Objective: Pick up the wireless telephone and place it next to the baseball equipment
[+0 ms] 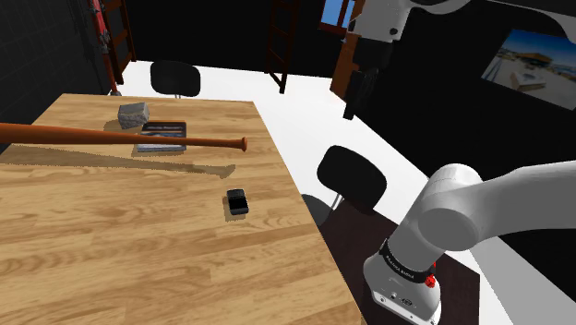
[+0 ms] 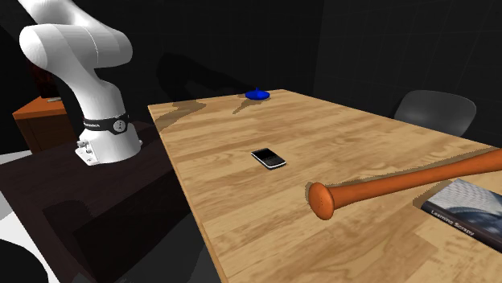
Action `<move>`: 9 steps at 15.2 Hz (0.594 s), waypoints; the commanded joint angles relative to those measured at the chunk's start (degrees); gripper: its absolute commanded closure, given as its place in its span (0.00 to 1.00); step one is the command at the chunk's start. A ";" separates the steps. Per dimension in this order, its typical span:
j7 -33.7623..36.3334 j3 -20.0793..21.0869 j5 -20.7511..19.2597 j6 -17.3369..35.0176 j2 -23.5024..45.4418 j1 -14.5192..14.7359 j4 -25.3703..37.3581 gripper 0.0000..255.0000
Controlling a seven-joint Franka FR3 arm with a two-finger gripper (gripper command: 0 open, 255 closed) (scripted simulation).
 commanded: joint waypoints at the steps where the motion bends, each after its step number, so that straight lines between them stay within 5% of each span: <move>1: 0.00 0.00 0.00 0.00 0.00 0.00 0.00 0.00; 9: 11.40 7.74 4.24 16.21 5.67 -0.09 -8.80 0.00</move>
